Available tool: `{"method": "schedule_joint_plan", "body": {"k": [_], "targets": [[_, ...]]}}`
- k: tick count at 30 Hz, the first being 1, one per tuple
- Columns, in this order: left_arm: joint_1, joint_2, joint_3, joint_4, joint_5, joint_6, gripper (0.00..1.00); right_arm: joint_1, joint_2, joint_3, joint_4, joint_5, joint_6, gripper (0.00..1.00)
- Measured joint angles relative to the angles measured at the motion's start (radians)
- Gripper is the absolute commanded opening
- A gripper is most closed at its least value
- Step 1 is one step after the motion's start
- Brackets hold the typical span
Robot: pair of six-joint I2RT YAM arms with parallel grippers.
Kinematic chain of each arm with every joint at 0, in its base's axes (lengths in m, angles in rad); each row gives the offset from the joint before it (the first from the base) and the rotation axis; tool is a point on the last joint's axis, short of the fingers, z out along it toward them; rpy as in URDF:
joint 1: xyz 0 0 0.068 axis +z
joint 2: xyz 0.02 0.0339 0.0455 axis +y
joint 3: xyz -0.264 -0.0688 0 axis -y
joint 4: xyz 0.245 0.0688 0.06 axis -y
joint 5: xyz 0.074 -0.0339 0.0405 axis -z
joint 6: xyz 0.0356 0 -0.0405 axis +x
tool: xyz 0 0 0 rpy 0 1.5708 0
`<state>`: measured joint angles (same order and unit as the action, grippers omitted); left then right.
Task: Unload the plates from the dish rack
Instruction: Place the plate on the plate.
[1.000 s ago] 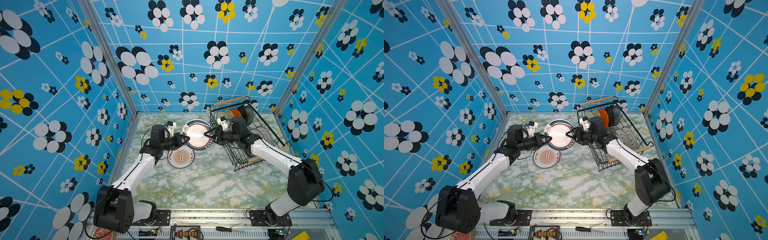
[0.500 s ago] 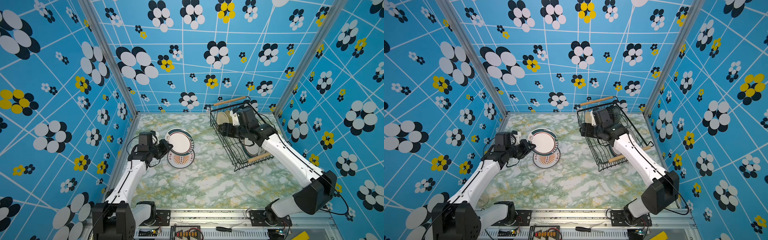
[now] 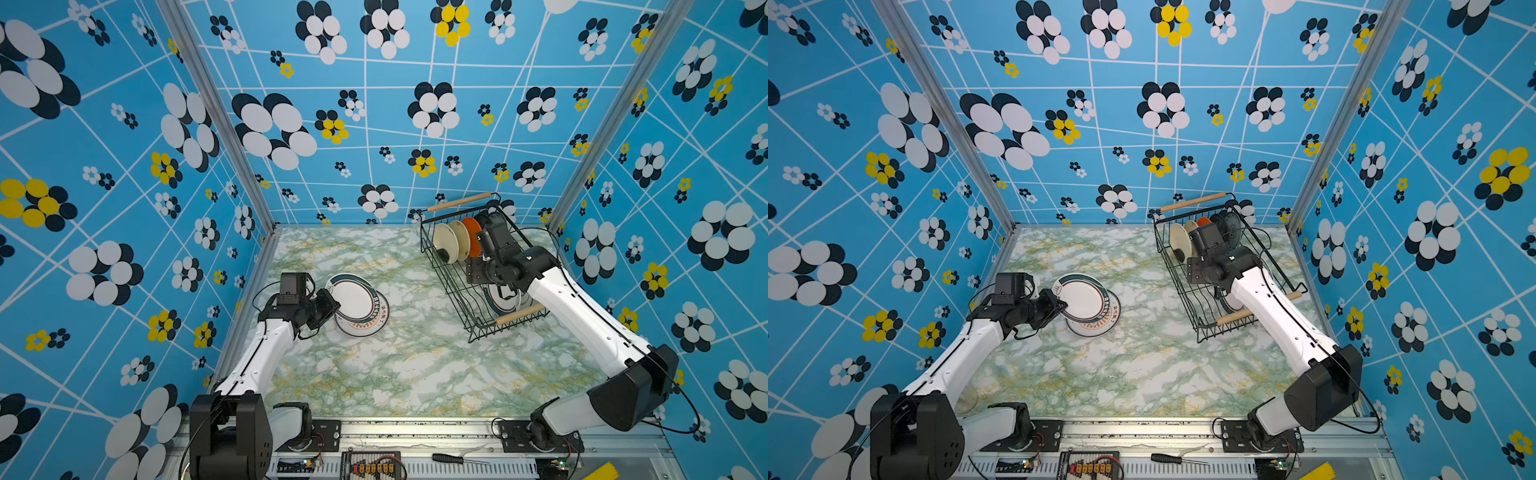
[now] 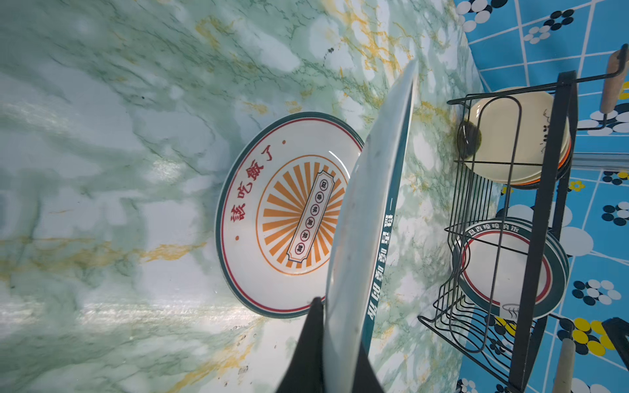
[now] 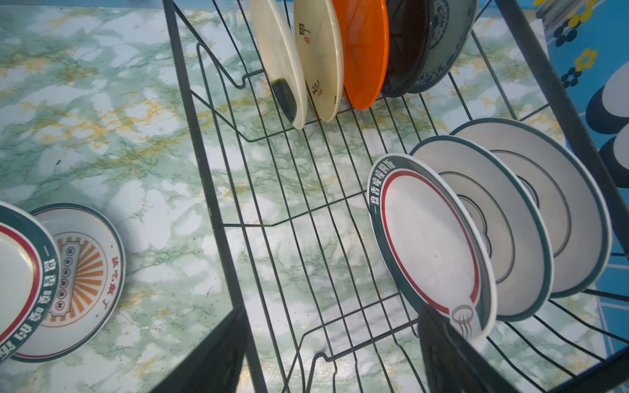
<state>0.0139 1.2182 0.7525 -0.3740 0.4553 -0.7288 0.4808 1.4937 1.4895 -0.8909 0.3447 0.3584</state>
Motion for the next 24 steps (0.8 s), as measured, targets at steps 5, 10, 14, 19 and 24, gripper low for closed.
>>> {"method": "schedule_joint_plan", "body": {"k": [5, 10, 14, 19, 24], "targets": [[0.0, 0.044, -0.035, 0.01, 0.0, -0.002, 0.08, -0.01, 0.0, 0.0, -0.019, 0.019, -0.008, 0.8], [0.0, 0.063, -0.047, 0.023, 0.0, -0.004, 0.09, -0.018, 0.0, 0.0, -0.019, 0.021, -0.011, 0.8], [0.0, 0.069, -0.059, 0.045, 0.001, -0.004, 0.1, -0.019, 0.0, 0.0, -0.019, 0.021, -0.013, 0.8], [0.0, 0.071, -0.071, 0.061, 0.003, -0.004, 0.12, -0.019, 0.0, 0.0, -0.019, 0.021, -0.015, 0.81], [0.0, 0.08, -0.073, 0.068, 0.008, -0.007, 0.18, -0.023, 0.0, 0.0, -0.019, 0.021, -0.023, 0.81]]}}
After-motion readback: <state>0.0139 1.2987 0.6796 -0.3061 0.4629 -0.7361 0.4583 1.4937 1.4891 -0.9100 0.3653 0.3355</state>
